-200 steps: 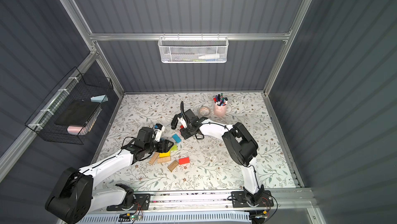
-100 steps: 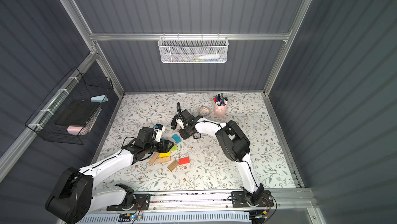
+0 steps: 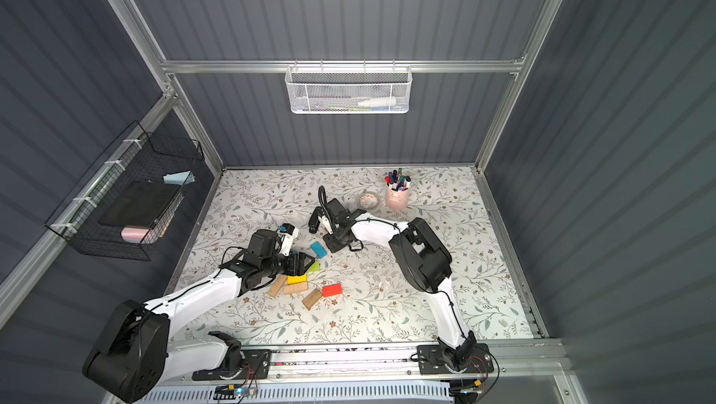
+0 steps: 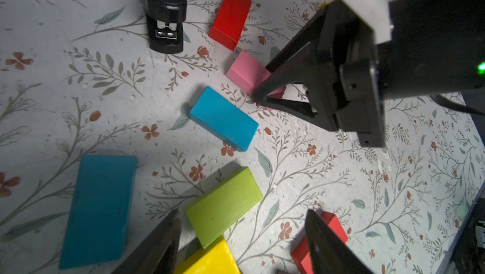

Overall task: Assemble the letter c with building blocks
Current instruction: Pick up the building block from the center of the board, then assemble the building block at the center of the board.

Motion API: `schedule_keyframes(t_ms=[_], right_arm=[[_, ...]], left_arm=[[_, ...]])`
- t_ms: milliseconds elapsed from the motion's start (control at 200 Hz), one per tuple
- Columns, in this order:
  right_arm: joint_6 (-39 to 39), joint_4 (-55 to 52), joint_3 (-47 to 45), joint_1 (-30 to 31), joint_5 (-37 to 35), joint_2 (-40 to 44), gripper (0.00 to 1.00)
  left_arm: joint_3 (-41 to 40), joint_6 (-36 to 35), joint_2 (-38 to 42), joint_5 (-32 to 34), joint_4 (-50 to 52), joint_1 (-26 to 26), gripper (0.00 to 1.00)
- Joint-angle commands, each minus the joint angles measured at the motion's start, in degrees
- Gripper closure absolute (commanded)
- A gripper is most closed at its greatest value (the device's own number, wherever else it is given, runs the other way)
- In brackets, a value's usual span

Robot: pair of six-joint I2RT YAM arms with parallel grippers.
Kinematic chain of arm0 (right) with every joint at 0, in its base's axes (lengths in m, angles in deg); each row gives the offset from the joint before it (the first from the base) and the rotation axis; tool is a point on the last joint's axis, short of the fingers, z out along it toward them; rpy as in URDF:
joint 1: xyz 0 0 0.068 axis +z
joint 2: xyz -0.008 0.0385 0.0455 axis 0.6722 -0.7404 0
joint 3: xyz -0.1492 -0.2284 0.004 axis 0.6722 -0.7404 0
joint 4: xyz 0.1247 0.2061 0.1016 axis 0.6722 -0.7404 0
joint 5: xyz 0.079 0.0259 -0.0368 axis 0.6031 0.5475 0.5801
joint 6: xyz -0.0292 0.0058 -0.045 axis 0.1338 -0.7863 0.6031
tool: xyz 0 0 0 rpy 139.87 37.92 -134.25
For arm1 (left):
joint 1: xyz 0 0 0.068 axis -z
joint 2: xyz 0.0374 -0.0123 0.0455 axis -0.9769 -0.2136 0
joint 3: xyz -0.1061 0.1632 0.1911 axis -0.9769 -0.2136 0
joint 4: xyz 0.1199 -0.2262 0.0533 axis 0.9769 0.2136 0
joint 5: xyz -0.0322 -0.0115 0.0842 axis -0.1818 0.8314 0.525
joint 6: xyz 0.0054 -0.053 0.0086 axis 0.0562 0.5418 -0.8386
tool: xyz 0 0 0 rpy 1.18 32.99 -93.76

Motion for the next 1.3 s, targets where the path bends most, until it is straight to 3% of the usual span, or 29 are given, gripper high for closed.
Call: schedule_keyframes(t_ms=[0,340,580,866,1296], right_arm=[[-4.4,1.9,-5.2,0.2,-1.1,7.5,0.77],[-21.3,8.8,-27.6,-0.2,-8.5,26.6,0.79],[-29.1,9.0,-38.6,-0.5,-15.6,35.0,0.79],[-26.9,9.4,-40.5,-4.0,-16.4,34.3,0.79],[-23.0,12.4,-40.8,-9.1,-13.3,31.9,0.77]], left_arm=[[0.2,-2.2,-0.9,-3.3,-1.7,-0.2,0.27],[-0.1,-1.9,-2.9,-12.8,-9.2,0.5,0.26],[0.8,-2.8,-3.3,-11.6,-10.0,4.5,0.26],[2.9,-3.7,-6.3,-8.0,-9.5,8.2,0.25],[3.6,-4.1,-7.5,-8.1,-8.8,8.4,0.24]])
